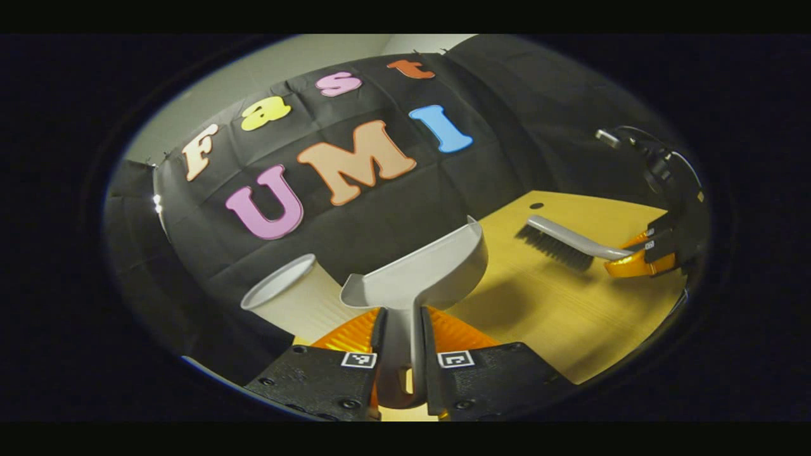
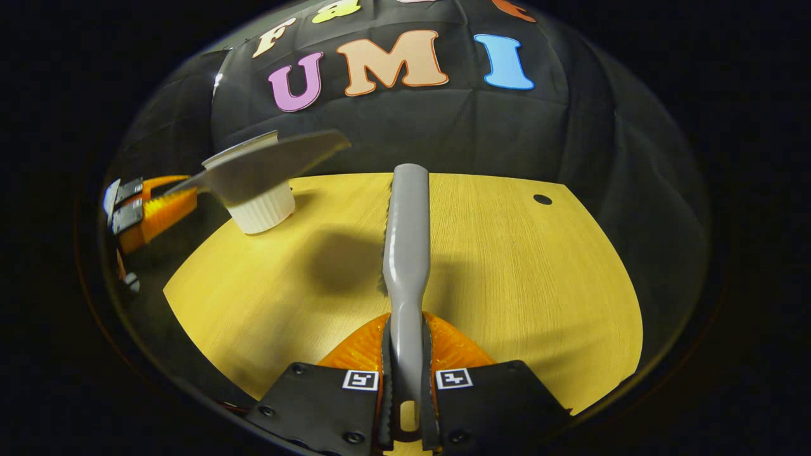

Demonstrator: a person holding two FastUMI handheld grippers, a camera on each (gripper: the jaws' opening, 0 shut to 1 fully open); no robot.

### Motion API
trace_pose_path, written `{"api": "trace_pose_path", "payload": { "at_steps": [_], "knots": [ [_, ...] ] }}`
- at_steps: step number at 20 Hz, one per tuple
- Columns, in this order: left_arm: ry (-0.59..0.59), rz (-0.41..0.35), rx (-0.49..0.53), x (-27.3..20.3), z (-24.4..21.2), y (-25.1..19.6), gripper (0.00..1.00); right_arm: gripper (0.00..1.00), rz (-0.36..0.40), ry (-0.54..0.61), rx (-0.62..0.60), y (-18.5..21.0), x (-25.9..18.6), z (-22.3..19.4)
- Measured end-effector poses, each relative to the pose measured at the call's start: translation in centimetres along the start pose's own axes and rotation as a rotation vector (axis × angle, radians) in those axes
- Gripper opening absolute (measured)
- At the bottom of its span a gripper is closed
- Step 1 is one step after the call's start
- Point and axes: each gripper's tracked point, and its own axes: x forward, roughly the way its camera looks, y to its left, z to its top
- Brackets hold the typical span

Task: Pick up the small broom and dustpan from the desktop, sweep the trash into the dustpan with the broom, and then empty the trash into the garbage bin.

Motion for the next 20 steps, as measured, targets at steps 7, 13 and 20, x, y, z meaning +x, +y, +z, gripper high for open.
{"api": "trace_pose_path", "payload": {
  "at_steps": [7,13,20],
  "knots": [
    [0.198,-0.044,-0.052,-0.1,-9.2,-4.1,0.19,0.19,-0.081,0.152,-0.035,0.3,2.5,-1.4],
    [0.268,-0.053,-0.039,0.3,-11.6,-5.1,0.22,0.18,-0.115,0.302,-0.043,0.2,4.2,-2.2],
    [0.347,-0.093,-0.128,-0.7,-13.9,-7.5,0.3,0.28,-0.096,0.323,-0.068,0.1,4.7,-2.3]
  ]
}}
